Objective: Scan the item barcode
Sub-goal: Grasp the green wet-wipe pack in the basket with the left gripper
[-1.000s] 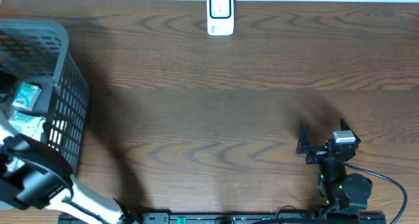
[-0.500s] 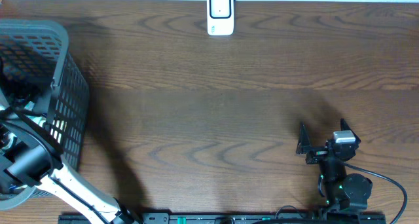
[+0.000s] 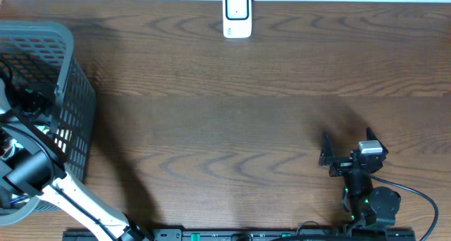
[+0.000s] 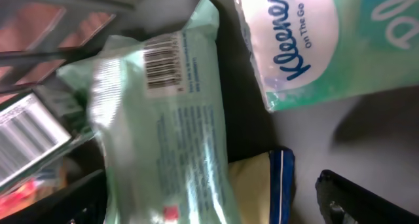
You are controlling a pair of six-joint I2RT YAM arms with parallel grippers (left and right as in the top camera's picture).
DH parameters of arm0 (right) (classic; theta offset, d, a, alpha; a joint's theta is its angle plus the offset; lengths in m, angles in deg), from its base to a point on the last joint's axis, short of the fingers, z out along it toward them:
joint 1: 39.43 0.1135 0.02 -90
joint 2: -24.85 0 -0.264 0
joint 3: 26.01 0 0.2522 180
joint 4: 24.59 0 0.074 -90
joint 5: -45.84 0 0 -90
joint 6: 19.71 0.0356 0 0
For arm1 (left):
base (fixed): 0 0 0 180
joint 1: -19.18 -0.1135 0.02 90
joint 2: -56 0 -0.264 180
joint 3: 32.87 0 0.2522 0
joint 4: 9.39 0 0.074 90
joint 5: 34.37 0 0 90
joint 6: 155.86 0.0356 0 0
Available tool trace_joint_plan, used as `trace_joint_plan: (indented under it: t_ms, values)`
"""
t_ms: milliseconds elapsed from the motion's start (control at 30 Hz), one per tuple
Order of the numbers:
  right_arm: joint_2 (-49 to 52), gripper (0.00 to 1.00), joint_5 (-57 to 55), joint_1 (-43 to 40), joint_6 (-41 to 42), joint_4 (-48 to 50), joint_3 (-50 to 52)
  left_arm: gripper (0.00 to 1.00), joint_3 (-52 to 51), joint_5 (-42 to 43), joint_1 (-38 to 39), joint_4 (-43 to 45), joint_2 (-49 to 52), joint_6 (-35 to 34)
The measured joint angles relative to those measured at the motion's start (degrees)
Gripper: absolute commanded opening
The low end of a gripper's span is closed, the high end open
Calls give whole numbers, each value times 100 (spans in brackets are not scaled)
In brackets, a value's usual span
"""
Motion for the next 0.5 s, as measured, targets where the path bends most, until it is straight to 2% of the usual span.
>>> trace_joint_plan:
  t_ms: [67,200,233,333,400,500]
  values:
    - [0,99,-2,-2,0,-2,0,90,-114,4,0,146,0,24]
    - [0,99,0,-2,0,0,0,70,-273,2,0,376,0,76]
    - [2,99,0,0,0,-2,0,62,-304,9,0,426,0,90]
    - [0,99,0,-2,0,0,0,25,-328,31,7,503,0,111]
    - [0,99,-2,0,0,-2,0,8,-328,24,7,507,0,122]
    - [0,99,0,0,0,-2,0,7,-326,28,7,450,0,114]
